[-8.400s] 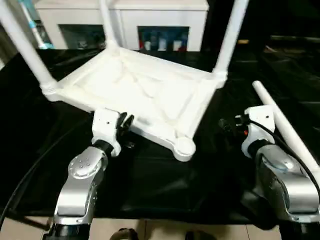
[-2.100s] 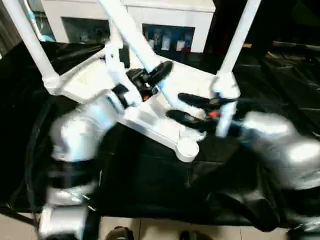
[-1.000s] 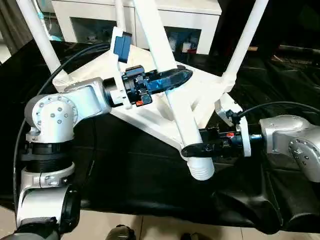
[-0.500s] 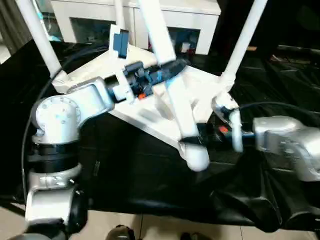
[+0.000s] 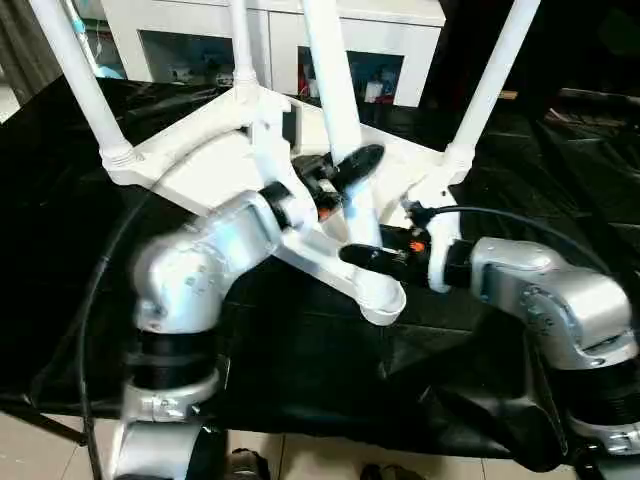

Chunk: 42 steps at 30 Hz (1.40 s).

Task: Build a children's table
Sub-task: Pick table leg

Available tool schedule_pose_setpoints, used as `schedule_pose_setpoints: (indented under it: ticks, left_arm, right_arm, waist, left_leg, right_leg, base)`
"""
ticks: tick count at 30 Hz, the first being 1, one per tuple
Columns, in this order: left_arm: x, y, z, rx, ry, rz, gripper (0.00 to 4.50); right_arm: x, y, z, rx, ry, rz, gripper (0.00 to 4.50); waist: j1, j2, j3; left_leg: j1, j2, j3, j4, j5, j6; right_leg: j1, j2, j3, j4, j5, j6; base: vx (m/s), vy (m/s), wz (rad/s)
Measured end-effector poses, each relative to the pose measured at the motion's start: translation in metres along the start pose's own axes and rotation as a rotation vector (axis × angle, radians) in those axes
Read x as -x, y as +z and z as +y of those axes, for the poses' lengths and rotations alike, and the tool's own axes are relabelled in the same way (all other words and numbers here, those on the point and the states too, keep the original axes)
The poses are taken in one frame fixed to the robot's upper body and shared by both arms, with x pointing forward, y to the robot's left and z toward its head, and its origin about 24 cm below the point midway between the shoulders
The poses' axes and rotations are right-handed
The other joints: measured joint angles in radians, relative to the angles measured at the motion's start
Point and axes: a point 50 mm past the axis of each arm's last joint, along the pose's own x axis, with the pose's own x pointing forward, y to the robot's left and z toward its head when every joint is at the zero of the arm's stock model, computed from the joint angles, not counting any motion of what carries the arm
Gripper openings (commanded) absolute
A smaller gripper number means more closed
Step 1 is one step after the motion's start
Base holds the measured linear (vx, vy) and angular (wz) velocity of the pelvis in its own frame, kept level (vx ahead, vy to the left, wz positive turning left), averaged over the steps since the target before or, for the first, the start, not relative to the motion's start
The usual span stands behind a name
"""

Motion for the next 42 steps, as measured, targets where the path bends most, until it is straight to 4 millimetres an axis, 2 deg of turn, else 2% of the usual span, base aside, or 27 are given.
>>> schedule_pose_setpoints:
  ticks: [4,9,10,13,14,18,22,27,31,42]
  left_arm:
    - [0.002,0.000,0.003,0.011,0.008,-0.011,1.84]
    - [0.004,0.002,0.002,0.021,0.003,-0.027,1.81]
    - [0.005,0.003,0.001,0.024,-0.002,-0.035,1.81]
    - [0.007,0.006,0.001,0.021,-0.013,-0.052,1.81]
    - [0.008,0.007,0.000,0.024,-0.020,-0.052,1.81]
    - [0.011,0.007,0.000,0.025,-0.077,-0.026,1.80]
    - [0.017,0.008,-0.004,0.035,-0.187,0.019,1.80]
    - [0.025,0.012,-0.006,0.021,-0.318,0.062,1.80]
    - [0.031,0.014,-0.008,-0.059,-0.422,0.104,1.80]
    - [0.031,0.018,-0.016,-0.103,-0.534,0.108,1.80]
  right_arm:
    - [-0.001,0.000,0.000,0.010,-0.003,0.001,1.85]
    - [-0.001,0.003,0.002,0.023,0.002,-0.015,1.85]
    - [-0.001,0.004,0.003,0.027,0.006,-0.024,2.41]
    - [-0.001,0.009,0.006,-0.029,0.044,-0.080,2.55]
    - [0.001,0.009,0.005,-0.037,0.052,-0.086,2.75]
    - [0.006,0.010,0.005,-0.027,0.092,-0.074,3.02]
    - [0.020,0.012,0.006,-0.009,0.193,-0.045,3.36]
    - [0.029,0.011,0.005,-0.003,0.254,-0.003,3.39]
    - [0.038,0.014,0.004,0.016,0.331,0.049,3.39]
    - [0.034,0.010,0.005,-0.030,0.401,0.062,3.39]
  waist:
    - [0.000,0.000,0.000]
    - [0.000,0.000,0.000]
    - [0.000,0.000,0.000]
    - [0.000,0.000,0.000]
    - [0.000,0.000,0.000]
    - [0.003,0.000,0.000]
    - [0.003,0.000,0.000]
    - [0.001,0.000,0.000]
    - [0.003,0.000,0.000]
    - [0.003,0.000,0.000]
  left_leg:
    - [0.000,0.000,0.000,0.000,0.000,0.000]
    - [0.000,0.000,0.000,0.000,0.000,0.000]
    - [0.000,0.000,0.000,0.000,0.000,0.000]
    - [0.000,0.000,0.000,0.000,0.000,0.000]
    - [0.000,0.000,0.000,0.000,0.000,0.000]
    - [0.000,0.000,0.000,0.000,0.000,0.000]
    - [0.000,0.000,0.001,0.000,0.000,0.000]
    - [0.001,0.000,0.001,0.000,0.000,0.000]
    - [0.001,0.000,0.001,0.000,0.000,0.000]
    - [0.002,0.000,0.001,0.002,0.000,0.000]
  right_leg:
    - [0.000,0.000,0.000,-0.002,0.000,0.000]
    - [0.001,0.000,0.000,-0.002,0.000,0.000]
    - [0.001,0.000,0.000,-0.002,0.000,0.000]
    - [0.001,0.000,0.000,-0.002,0.000,-0.001]
    - [0.001,0.000,0.000,-0.002,0.000,0.000]
    - [0.001,0.000,0.000,-0.002,0.000,-0.001]
    - [0.001,0.000,0.000,-0.002,0.003,-0.005]
    - [0.001,0.000,0.000,-0.001,0.003,-0.006]
    - [0.001,0.000,0.000,0.000,0.003,-0.005]
    - [0.001,0.000,0.001,0.003,0.004,-0.007]
  base:
    - [0.000,0.000,0.00]
    - [0.000,0.000,0.00]
    - [0.000,0.000,0.00]
    - [0.000,0.000,0.00]
    - [0.000,0.000,0.00]
    - [0.000,0.000,0.00]
    - [0.000,0.000,0.00]
    - [0.000,0.000,0.00]
    - [0.000,0.000,0.00]
    - [0.000,0.000,0.00]
